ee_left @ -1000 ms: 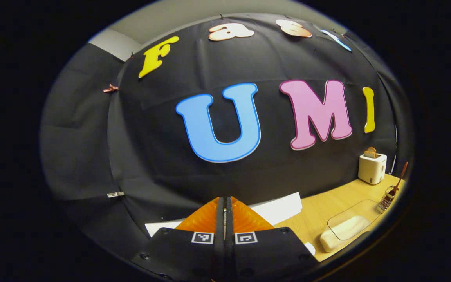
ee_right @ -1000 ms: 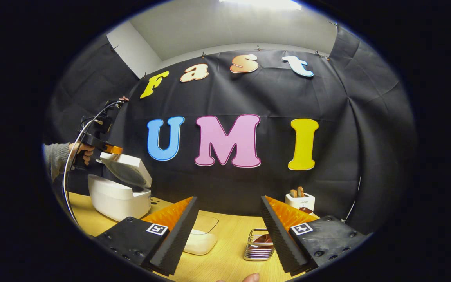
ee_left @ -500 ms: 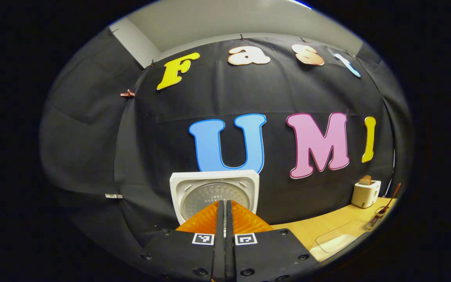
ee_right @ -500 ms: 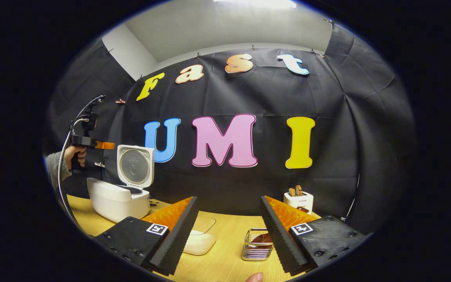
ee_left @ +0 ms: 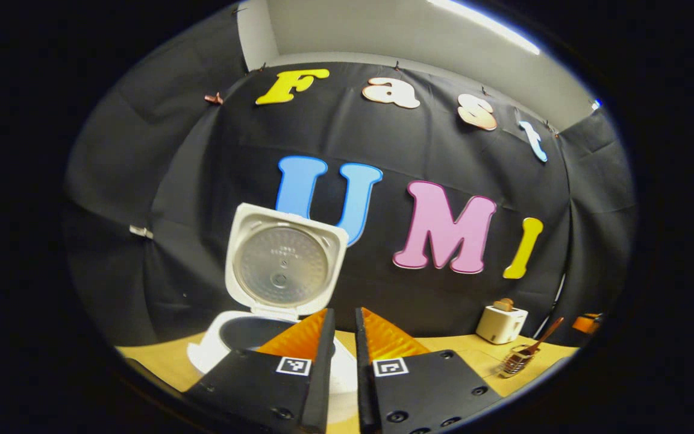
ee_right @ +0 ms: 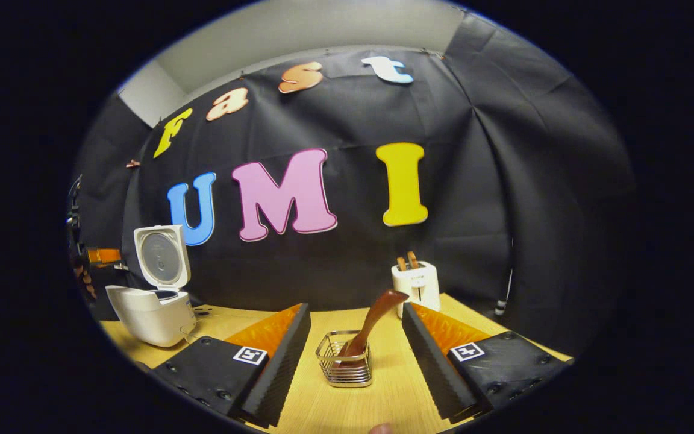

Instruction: Close the left gripper, press the button to open the rice cooker; take a wooden spoon from the chopstick holder with the right hand, scoop a spoonful of rice and pour it into the rice cooker, then put the wooden spoon back into the chopstick holder.

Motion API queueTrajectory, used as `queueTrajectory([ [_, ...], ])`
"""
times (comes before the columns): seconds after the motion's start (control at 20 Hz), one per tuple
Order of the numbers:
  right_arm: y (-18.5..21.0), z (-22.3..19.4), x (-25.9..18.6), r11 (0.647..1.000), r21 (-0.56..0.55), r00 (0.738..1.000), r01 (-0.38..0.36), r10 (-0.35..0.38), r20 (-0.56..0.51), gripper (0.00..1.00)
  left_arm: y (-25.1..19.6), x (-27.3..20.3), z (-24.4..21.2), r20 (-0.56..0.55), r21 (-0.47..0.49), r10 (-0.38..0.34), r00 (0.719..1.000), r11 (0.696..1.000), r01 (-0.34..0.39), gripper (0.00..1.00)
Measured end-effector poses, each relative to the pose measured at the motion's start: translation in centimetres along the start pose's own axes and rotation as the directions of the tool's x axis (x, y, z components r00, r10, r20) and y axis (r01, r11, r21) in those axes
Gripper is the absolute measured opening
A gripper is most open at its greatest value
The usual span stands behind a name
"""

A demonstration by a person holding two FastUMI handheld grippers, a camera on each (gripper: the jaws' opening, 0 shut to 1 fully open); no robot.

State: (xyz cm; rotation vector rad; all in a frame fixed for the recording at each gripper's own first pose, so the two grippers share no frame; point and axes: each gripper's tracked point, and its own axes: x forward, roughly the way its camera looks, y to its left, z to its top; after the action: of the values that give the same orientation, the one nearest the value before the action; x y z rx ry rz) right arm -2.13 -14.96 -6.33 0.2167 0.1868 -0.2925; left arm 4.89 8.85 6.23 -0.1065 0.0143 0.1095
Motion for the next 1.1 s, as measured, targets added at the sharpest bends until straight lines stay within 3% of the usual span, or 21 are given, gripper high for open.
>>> queueTrajectory([
  [0.05, -0.1, -1.5, 0.9, 0.999, 0.036, 0.999, -0.003, 0.004, -0.039, 0.94, -0.3, -0.1, -0.7, -0.004, -0.015, -0.001, 1.000, 1.000, 0.001, 0.22],
  [0.1, -0.5, -3.1, 1.9, 0.998, 0.059, 0.997, 0.004, 0.000, -0.078, 0.92, -0.8, -0.3, -1.5, -0.009, -0.023, -0.007, 1.000, 1.000, 0.007, 0.37],
  [0.15, -0.8, -4.5, 3.2, 0.997, 0.070, 0.994, 0.013, -0.005, -0.111, 0.92, -1.6, -0.5, -2.4, -0.017, -0.020, -0.015, 1.000, 1.000, 0.015, 0.41],
  [0.2, -0.9, -5.6, 4.1, 0.997, 0.069, 0.990, 0.020, -0.010, -0.139, 0.92, -2.1, -0.6, -3.1, -0.023, -0.004, -0.019, 1.000, 1.000, 0.019, 0.53],
  [0.25, -1.0, -6.6, 5.2, 0.997, 0.069, 0.986, 0.026, -0.014, -0.165, 0.89, -2.6, -0.7, -3.8, -0.027, 0.022, -0.020, 0.999, 1.000, 0.020, 0.47],
  [0.35, -1.1, -7.8, 7.0, 0.997, 0.071, 0.979, 0.043, -0.028, -0.203, 0.84, -3.2, -1.0, -4.8, -0.034, 0.081, -0.019, 0.999, 0.996, 0.021, 0.58],
  [0.4, -1.1, -8.1, 7.6, 0.996, 0.070, 0.977, 0.048, -0.033, -0.210, 0.78, -3.6, -1.2, -5.2, -0.041, 0.101, -0.026, 0.999, 0.994, 0.030, 0.51],
  [0.75, -0.3, -8.9, 10.3, 0.998, 0.025, 0.976, 0.054, -0.047, -0.214, 0.64, -3.3, -1.3, -7.2, -0.083, 0.063, -0.030, 0.996, 0.997, 0.035, 0.51],
  [0.8, -0.3, -9.1, 10.4, 0.998, 0.015, 0.976, 0.058, -0.054, -0.213, 0.59, -3.2, -1.2, -7.1, -0.079, 0.063, -0.033, 0.996, 0.997, 0.038, 0.52],
  [0.85, -0.4, -9.2, 10.7, 0.998, 0.010, 0.975, 0.063, -0.059, -0.213, 0.44, -3.1, -1.3, -7.0, -0.078, 0.066, -0.030, 0.997, 0.997, 0.035, 0.52],
  [0.9, -0.5, -9.4, 10.7, 0.998, 0.012, 0.974, 0.067, -0.063, -0.217, 0.59, -2.6, -1.4, -6.8, -0.070, 0.075, -0.016, 0.997, 0.997, 0.021, 0.50],
  [0.95, -0.6, -9.5, 10.8, 0.997, 0.010, 0.973, 0.075, -0.071, -0.221, 0.58, -2.3, -1.4, -6.5, -0.063, 0.081, -0.010, 0.998, 0.997, 0.015, 0.51],
  [1.0, -1.0, -9.5, 10.9, 0.996, 0.001, 0.972, 0.086, -0.084, -0.219, 0.53, -2.6, -1.6, -6.5, -0.057, 0.080, -0.010, 0.998, 0.997, 0.014, 0.52],
  [1.05, -1.4, -9.5, 11.0, 0.996, -0.004, 0.971, 0.094, -0.093, -0.219, 0.34, -2.7, -1.7, -6.4, -0.054, 0.078, -0.013, 0.998, 0.997, 0.017, 0.52],
  [1.1, -1.5, -9.3, 10.9, 0.995, 0.004, 0.970, 0.095, -0.092, -0.224, 0.35, -2.6, -1.6, -6.3, -0.051, 0.079, -0.016, 0.999, 0.997, 0.020, 0.52],
])
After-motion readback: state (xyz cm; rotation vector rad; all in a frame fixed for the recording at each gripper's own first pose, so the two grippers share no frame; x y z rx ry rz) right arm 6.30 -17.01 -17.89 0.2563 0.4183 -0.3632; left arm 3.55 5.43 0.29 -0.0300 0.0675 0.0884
